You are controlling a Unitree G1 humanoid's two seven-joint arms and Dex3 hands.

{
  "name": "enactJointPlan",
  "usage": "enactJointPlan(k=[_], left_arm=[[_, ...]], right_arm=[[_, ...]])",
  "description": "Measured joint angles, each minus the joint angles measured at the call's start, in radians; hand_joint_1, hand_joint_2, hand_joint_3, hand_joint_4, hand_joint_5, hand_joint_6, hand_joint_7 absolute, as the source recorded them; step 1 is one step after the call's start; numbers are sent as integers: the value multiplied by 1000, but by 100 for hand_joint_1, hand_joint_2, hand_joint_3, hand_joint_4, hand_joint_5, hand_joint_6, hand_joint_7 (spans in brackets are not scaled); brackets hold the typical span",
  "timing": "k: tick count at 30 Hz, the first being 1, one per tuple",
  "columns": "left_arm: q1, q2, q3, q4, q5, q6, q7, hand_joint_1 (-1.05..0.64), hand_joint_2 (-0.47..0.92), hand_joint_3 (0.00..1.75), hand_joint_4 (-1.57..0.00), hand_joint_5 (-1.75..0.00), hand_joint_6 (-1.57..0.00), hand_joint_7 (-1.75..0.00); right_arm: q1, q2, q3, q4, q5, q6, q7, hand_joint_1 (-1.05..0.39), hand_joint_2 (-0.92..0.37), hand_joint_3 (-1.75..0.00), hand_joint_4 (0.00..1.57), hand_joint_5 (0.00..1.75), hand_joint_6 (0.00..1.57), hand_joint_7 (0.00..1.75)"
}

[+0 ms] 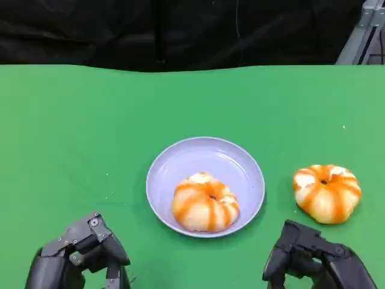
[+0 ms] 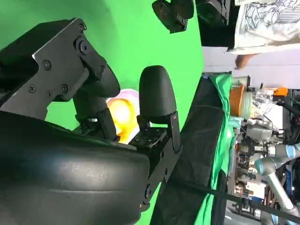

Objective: Grasp the bread from the table and place it into the plate.

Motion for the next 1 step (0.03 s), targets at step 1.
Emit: enactJointPlan(k=[1], left_arm=[[0,0,0,0,-1,0,-1,-6,40,139,-91,-175,-80,-162]], right_arm=[[0,0,0,-1,0,0,0,12,-37,-141,69,175,63,161]])
